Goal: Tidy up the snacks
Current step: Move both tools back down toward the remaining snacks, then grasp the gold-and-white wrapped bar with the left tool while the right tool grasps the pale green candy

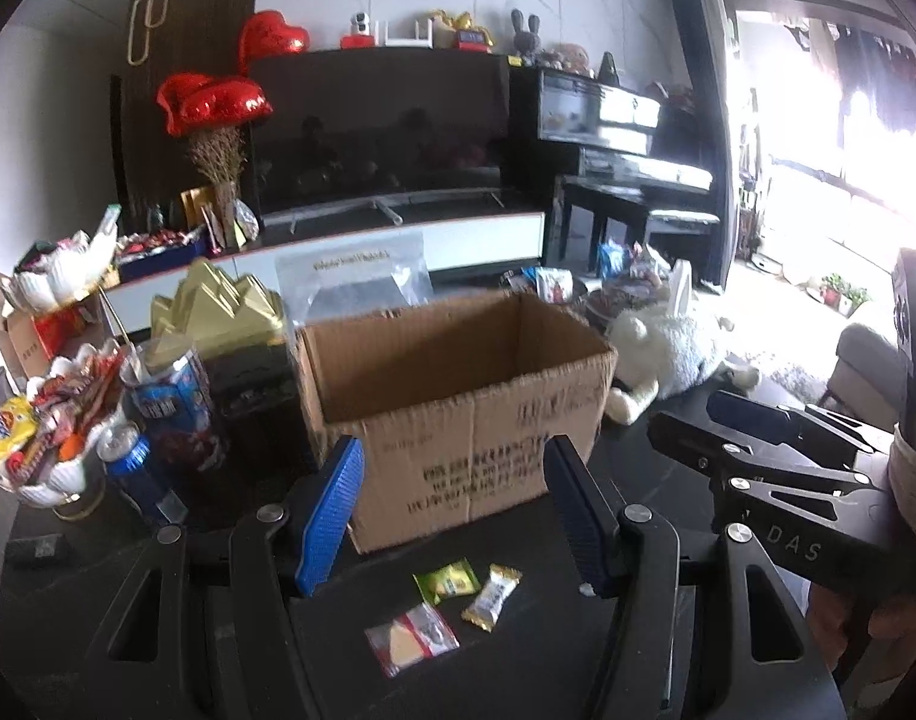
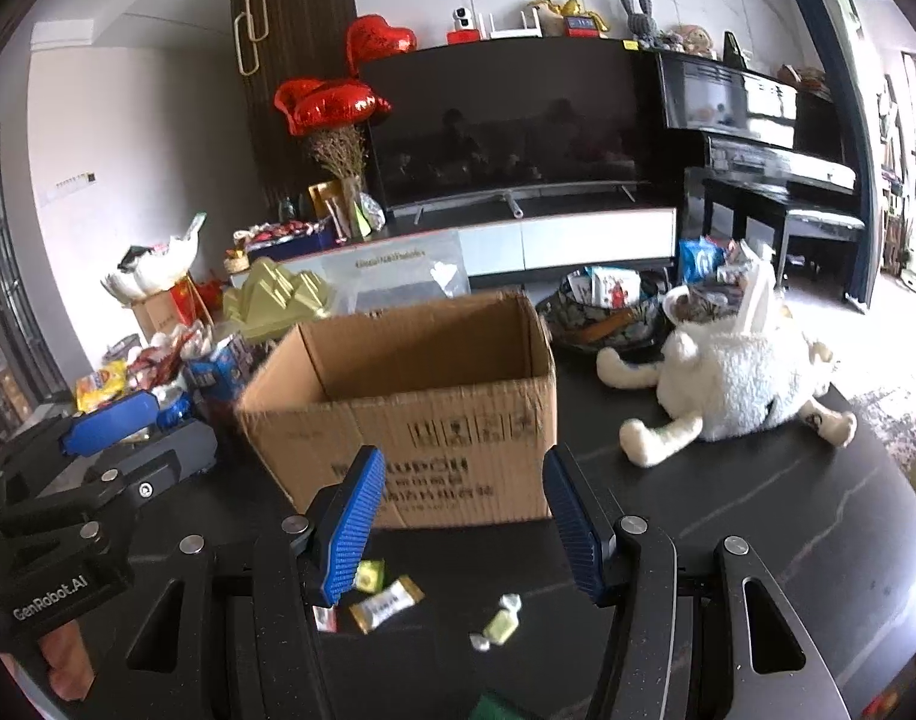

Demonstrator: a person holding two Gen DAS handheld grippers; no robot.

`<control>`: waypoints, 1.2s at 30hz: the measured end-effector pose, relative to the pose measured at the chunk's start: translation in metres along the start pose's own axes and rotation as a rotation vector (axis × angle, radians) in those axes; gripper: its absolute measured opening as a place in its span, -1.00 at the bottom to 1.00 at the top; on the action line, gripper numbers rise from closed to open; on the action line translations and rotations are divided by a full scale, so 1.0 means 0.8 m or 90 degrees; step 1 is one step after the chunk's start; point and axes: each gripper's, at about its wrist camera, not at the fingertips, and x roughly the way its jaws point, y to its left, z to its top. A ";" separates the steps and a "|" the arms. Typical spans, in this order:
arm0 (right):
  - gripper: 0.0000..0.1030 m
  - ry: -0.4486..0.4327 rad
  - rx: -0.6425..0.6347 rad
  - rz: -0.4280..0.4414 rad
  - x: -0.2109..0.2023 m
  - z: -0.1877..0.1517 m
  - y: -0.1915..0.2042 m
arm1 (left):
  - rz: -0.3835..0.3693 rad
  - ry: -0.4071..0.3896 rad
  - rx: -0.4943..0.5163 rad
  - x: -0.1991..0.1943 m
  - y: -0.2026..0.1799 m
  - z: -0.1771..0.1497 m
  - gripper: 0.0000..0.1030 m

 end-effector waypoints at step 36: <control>0.08 0.184 0.025 0.000 0.111 -0.125 -0.019 | -0.116 0.204 0.003 0.127 -0.005 -0.130 -0.28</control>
